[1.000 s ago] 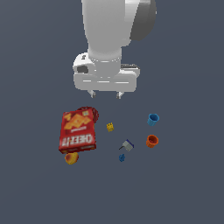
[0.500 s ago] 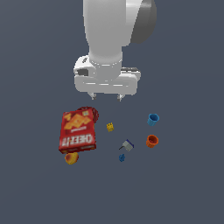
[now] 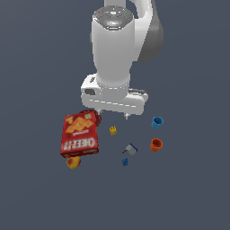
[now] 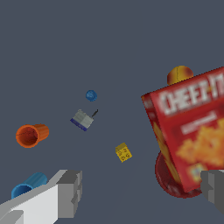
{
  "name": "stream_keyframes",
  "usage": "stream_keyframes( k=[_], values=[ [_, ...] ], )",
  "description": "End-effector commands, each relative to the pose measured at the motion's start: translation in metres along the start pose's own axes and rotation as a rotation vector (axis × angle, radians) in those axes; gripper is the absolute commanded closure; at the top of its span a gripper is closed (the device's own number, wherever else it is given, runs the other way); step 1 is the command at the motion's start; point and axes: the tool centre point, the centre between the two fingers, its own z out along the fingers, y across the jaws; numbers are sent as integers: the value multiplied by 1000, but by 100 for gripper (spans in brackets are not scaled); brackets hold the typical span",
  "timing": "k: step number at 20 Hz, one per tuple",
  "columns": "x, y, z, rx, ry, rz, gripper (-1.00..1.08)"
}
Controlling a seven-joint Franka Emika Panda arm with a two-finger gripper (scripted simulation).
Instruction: Pick up a designated object from a clutter of objects.
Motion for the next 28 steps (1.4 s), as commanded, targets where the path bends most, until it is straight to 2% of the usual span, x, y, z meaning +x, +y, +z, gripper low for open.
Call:
stream_keyframes(
  k=[1, 14, 21, 28],
  values=[
    [12, -8, 15, 3, 3, 42, -92],
    [72, -55, 117, 20, 20, 298, -92],
    [86, -71, 156, 26, 25, 383, -92],
    [90, -77, 171, 29, 27, 417, -92]
  ],
)
